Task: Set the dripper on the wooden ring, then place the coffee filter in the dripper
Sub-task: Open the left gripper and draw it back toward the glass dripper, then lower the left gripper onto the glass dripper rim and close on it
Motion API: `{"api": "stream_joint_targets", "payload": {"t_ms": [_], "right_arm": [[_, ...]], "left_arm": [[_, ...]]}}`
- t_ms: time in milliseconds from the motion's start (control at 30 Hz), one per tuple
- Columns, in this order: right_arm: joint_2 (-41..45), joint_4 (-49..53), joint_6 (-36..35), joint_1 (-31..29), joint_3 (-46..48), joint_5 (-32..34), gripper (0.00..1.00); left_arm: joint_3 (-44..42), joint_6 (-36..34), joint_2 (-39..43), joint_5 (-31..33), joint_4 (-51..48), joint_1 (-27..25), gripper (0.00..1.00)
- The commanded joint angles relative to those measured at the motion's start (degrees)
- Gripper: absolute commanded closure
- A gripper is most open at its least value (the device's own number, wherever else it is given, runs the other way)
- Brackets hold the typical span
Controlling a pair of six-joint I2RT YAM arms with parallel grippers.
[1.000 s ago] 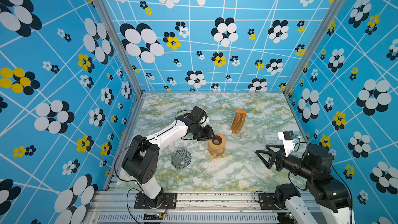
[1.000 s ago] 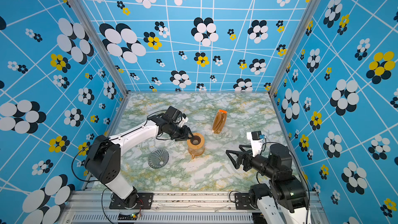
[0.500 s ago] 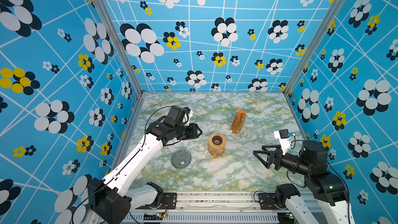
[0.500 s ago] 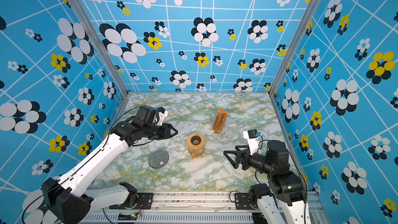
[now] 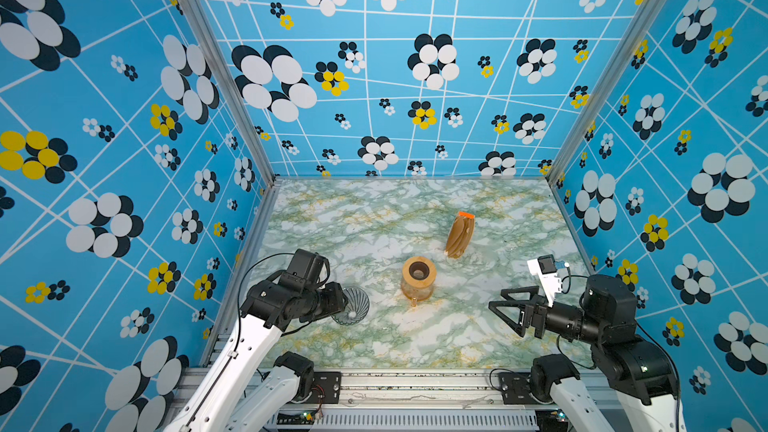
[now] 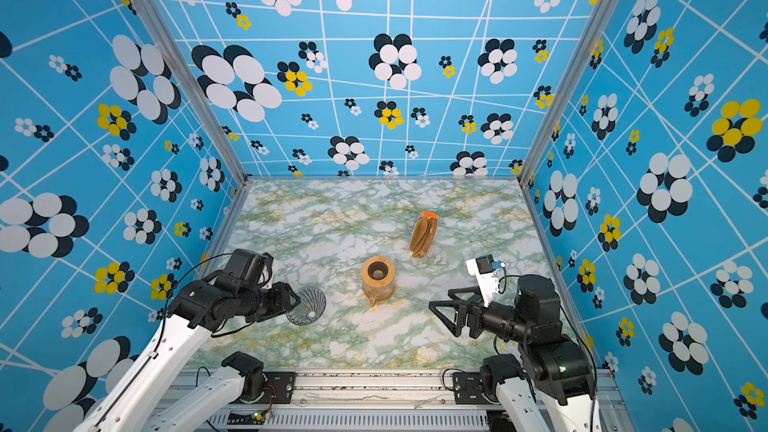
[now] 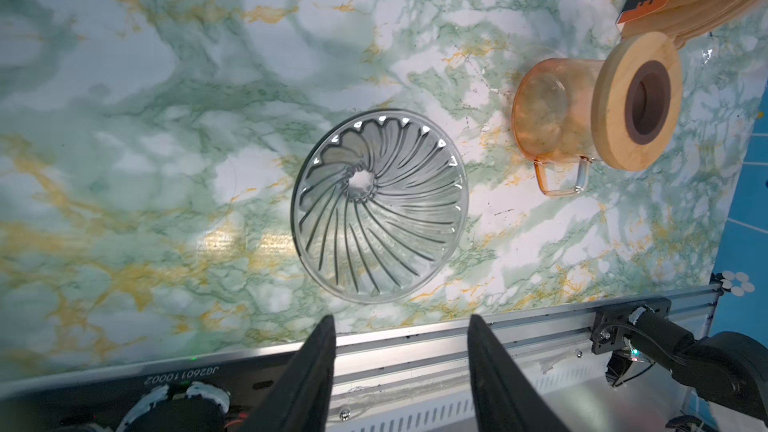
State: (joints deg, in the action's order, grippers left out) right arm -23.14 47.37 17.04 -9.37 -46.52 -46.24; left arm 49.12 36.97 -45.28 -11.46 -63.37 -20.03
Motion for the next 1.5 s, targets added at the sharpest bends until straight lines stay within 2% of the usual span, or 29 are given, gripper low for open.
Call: {"api": "stream_joint_targets", "payload": {"t_ms": [0,233,467,567,867,1033,1100,1467], "right_arm": [[1.64,-0.61,0.86,-0.41,0.60,-0.72,0.04],[3.18,-0.49,1.14,-0.39,1.11,0.49,0.04],[3.54,-0.54,1.29,-0.39,1.24,0.53,0.04],[3.58,-0.62,1.25,-0.39,1.31,0.58,0.04],[3.77,-0.86,1.54,-0.35,1.59,0.25,0.04],[3.38,-1.06,1.60,-0.39,1.66,0.19,0.04],[3.31,-1.06,1.64,-0.34,1.59,0.27,0.04],[3.80,-1.11,1.88,-0.39,1.88,0.71,0.04]], "left_arm": [[-2.02,3.65,1.56,1.59,-3.60,0.54,0.48],[-7.68,8.64,1.75,0.33,0.76,0.85,0.50],[-10.67,12.42,3.60,2.53,4.38,0.95,0.52],[-13.36,14.99,3.94,1.06,7.00,0.95,0.53],[-20.64,22.21,9.44,1.87,14.60,1.17,0.56],[-22.54,22.93,8.95,0.61,17.65,1.72,0.56],[-22.50,22.77,8.19,0.48,18.41,1.97,0.61],[-23.63,22.11,5.64,-1.19,23.52,3.58,0.69]]}}
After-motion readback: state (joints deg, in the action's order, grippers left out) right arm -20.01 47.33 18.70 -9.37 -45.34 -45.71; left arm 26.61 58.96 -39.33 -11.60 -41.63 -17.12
